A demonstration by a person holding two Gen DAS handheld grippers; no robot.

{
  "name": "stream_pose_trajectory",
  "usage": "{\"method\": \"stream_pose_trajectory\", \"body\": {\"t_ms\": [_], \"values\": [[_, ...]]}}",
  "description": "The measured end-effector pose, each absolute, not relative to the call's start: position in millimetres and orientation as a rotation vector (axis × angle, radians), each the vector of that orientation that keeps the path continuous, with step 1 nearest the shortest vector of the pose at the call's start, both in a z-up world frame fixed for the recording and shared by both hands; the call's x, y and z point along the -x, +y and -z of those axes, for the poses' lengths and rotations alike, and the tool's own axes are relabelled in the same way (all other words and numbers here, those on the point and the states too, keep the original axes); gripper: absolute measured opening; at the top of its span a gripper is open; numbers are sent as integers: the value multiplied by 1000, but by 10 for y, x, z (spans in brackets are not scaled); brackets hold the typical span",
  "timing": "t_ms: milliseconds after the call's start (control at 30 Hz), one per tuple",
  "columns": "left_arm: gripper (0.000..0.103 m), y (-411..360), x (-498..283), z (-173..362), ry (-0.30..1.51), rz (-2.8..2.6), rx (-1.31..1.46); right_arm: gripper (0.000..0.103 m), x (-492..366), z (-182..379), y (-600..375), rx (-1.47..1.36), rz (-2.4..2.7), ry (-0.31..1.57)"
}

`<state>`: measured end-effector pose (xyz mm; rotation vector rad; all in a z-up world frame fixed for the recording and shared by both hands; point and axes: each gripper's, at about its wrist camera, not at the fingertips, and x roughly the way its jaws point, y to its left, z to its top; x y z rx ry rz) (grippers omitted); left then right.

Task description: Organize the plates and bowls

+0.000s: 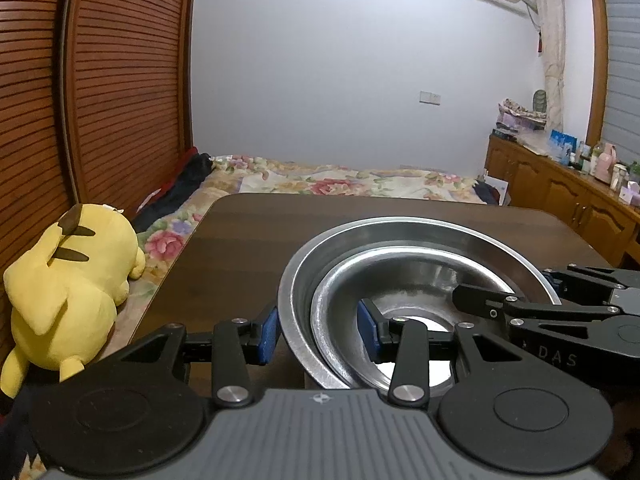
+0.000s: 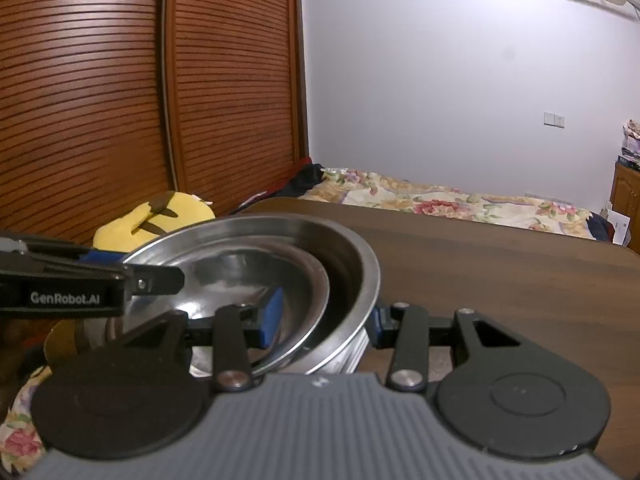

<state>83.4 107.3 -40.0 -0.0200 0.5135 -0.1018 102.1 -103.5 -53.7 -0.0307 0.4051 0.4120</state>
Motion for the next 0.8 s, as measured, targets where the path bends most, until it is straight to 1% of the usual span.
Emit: {"method": "stream_pose_trajectory", "body": {"t_ms": [200,667,733,767,800], "values": [[43,1083,-866,471,529,107,20,42,-1047,572,-1028,40,-403,418],[42,1025,-887,515,528,97,-9,43,-1100,645,-1050,32,-403,429],[42,1032,-894,527,532,93,-8,51,-1106,644,-1065,21,-413,436],[42,1033,-898,530,532,91,-8,59,-1108,644,-1068,19,-406,435],[42,1031,-901,526,530,89,-8,64,-1103,647,-1075,20,-400,432]]}}
